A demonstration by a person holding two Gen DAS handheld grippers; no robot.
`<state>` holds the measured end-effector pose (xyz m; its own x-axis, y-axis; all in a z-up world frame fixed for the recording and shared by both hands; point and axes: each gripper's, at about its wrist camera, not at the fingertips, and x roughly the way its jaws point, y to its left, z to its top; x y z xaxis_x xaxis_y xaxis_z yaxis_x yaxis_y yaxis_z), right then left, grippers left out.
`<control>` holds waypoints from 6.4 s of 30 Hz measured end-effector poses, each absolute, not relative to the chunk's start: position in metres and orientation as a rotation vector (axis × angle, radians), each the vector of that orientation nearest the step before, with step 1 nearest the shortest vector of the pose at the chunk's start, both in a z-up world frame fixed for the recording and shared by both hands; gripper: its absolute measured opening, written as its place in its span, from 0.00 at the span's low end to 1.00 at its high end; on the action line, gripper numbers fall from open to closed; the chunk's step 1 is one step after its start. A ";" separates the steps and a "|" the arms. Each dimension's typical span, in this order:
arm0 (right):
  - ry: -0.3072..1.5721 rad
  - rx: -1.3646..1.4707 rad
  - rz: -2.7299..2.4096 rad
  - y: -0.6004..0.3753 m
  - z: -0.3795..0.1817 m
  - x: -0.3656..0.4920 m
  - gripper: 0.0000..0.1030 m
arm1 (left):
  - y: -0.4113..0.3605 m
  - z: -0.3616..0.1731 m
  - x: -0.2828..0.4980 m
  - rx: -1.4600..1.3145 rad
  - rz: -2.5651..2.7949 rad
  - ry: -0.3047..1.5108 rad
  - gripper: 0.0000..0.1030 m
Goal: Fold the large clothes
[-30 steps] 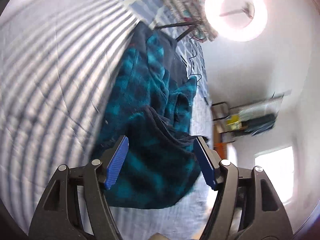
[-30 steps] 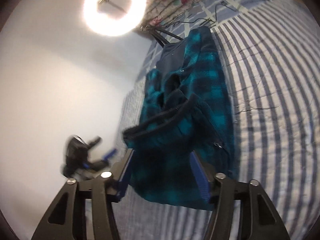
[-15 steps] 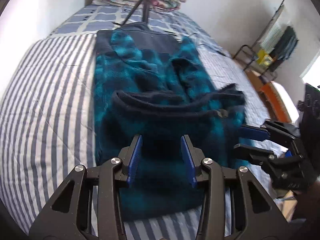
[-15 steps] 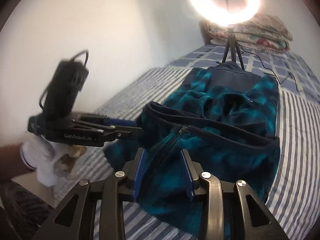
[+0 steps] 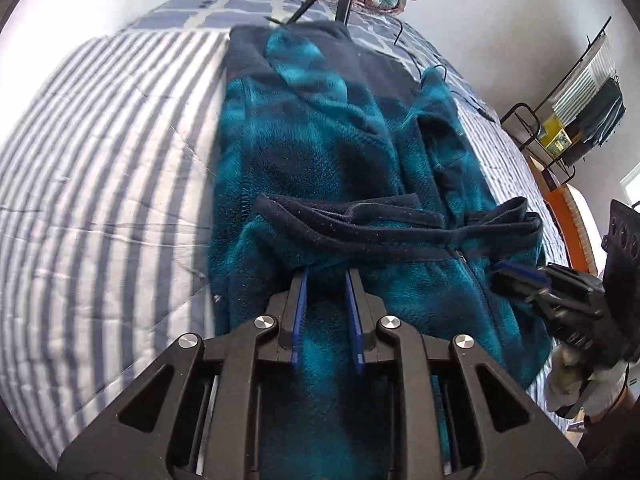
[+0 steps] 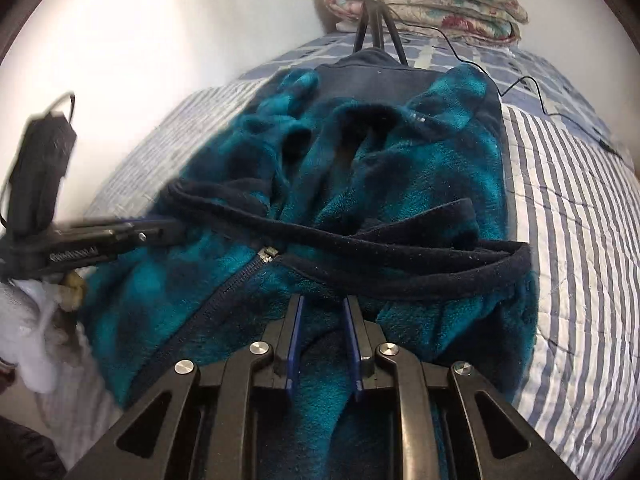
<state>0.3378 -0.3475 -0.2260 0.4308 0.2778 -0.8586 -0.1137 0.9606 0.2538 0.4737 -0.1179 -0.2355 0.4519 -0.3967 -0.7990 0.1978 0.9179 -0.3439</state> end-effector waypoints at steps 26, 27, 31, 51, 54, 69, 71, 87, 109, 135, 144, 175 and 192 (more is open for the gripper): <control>1.143 0.095 0.159 -0.394 -0.249 0.357 0.20 | -0.115 -0.242 0.503 -0.181 -0.402 1.026 0.20; 1.156 0.080 0.170 -0.393 -0.246 0.358 0.21 | -0.115 -0.240 0.503 -0.179 -0.407 1.029 0.20; 1.118 0.172 0.246 -0.411 -0.217 0.362 0.27 | -0.099 -0.218 0.511 -0.270 -0.452 1.014 0.23; 1.148 0.151 -0.071 -0.418 -0.248 0.553 0.56 | -0.148 -0.227 0.693 -0.227 -0.296 1.043 0.57; 1.207 0.101 -0.087 -0.413 -0.266 0.561 0.22 | -0.165 -0.245 0.699 -0.133 -0.251 1.061 0.46; 1.165 0.205 0.105 -0.413 -0.287 0.569 0.16 | -0.158 -0.255 0.716 -0.309 -0.423 1.073 0.04; 1.162 0.248 0.155 -0.417 -0.285 0.569 0.26 | -0.158 -0.269 0.721 -0.331 -0.447 1.110 0.08; 1.013 0.580 0.113 -0.530 -0.267 0.560 0.48 | -0.059 -0.243 0.758 -0.496 -0.362 1.051 0.51; 0.986 0.448 0.232 -0.494 -0.262 0.613 0.06 | -0.100 -0.248 0.778 -0.444 -0.453 0.955 0.07; 0.876 0.384 0.356 -0.454 -0.139 0.466 0.05 | -0.086 -0.124 0.602 -0.385 -0.537 0.785 0.05; 0.948 0.396 0.335 -0.439 -0.146 0.363 0.05 | -0.079 -0.139 0.508 -0.356 -0.540 0.860 0.05; 0.981 0.405 0.219 -0.445 -0.142 0.203 0.56 | -0.032 -0.172 0.339 -0.301 -0.546 0.913 0.53; 1.090 0.855 0.300 -0.409 -0.210 0.247 0.09 | -0.036 -0.230 0.409 -0.791 -0.517 1.149 0.12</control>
